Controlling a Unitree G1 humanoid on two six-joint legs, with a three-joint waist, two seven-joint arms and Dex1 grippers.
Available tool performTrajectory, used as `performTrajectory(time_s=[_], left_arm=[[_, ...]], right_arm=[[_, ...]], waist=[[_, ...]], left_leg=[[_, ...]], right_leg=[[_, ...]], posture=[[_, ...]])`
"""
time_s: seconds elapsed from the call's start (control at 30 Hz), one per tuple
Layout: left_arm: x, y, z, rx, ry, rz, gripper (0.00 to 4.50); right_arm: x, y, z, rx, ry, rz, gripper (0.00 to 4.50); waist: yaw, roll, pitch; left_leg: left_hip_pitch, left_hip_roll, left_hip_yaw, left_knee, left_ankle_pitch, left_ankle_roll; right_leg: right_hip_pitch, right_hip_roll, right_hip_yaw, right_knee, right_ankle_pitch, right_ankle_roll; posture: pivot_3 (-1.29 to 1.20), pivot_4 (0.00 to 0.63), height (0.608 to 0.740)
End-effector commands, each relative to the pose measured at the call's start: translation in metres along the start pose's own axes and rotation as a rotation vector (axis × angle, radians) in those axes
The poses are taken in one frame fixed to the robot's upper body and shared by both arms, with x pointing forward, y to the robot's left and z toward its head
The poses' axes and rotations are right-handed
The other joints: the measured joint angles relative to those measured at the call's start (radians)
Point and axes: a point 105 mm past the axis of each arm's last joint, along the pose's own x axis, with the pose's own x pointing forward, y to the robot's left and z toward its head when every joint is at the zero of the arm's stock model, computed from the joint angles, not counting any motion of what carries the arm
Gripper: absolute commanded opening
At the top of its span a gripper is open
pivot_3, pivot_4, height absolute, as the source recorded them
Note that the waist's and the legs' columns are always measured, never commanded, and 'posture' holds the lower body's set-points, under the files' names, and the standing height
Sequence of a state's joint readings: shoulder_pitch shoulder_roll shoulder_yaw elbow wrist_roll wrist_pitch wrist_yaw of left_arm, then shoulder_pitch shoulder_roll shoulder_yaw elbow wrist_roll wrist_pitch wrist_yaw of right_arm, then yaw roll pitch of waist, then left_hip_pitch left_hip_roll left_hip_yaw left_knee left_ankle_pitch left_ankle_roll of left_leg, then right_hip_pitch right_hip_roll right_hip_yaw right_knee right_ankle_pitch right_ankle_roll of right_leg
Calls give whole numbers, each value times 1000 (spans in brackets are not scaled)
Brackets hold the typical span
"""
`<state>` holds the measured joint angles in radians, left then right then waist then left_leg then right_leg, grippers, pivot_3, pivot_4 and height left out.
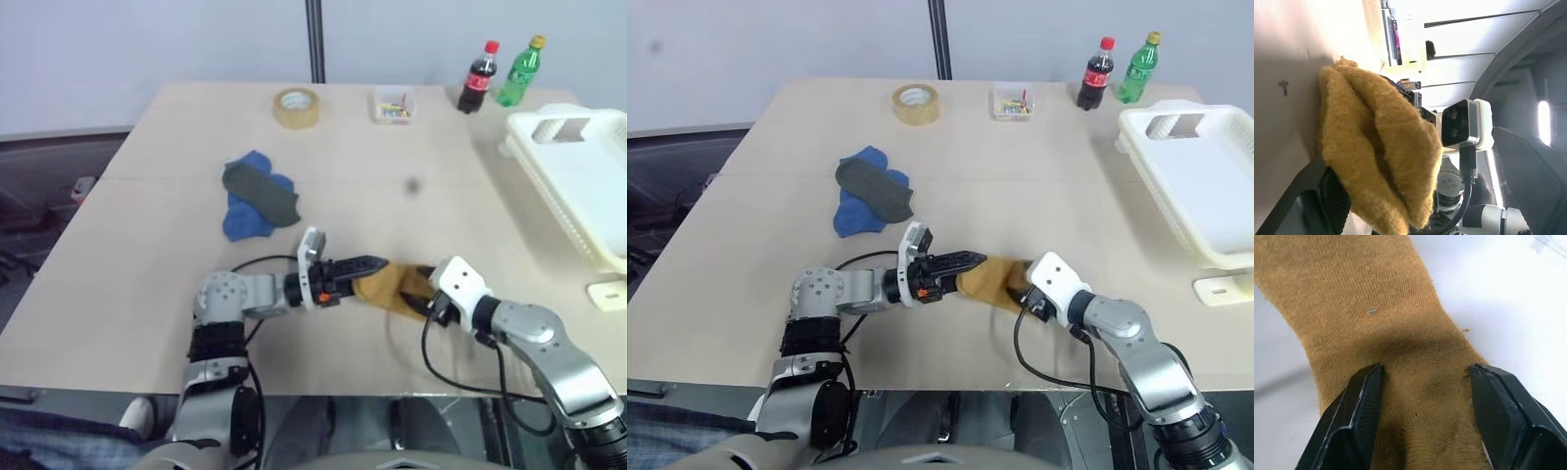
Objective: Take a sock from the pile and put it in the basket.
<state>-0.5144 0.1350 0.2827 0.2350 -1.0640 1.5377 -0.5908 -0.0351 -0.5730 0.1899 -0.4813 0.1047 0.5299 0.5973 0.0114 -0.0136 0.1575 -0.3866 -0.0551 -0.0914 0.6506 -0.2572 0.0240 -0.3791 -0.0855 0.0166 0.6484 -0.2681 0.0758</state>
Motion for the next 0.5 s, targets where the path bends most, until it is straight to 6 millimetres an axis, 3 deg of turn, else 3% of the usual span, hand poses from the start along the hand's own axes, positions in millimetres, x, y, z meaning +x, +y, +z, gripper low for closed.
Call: performTrajectory(time_s=[0.03,0.3,0.5], left_arm=[[11,-9,-4,-7,31,-65,4442],[26,-19,6,-48,8,-153,4442],[40,-21,6,-86,25,-185,4442]], right_arm=[[-14,-8,20,3,-50,-16,2956],[-45,-13,32,-13,-24,2,2956],[-62,-15,24,-6,38,-4,2956]], waist=[[1,1,1],[3,1,1],[3,0,1]], left_leg=[[-1,0,-1,0,0,0],[-12,-1,-3,1,0,0],[-13,-2,-3,1,0,0]], right_leg=[[0,0,0,-1,0,0],[-10,0,-3,-1,0,0],[-11,-1,-2,-1,0,0]], posture=[[0,150,740],[0,150,740],[0,150,740]])
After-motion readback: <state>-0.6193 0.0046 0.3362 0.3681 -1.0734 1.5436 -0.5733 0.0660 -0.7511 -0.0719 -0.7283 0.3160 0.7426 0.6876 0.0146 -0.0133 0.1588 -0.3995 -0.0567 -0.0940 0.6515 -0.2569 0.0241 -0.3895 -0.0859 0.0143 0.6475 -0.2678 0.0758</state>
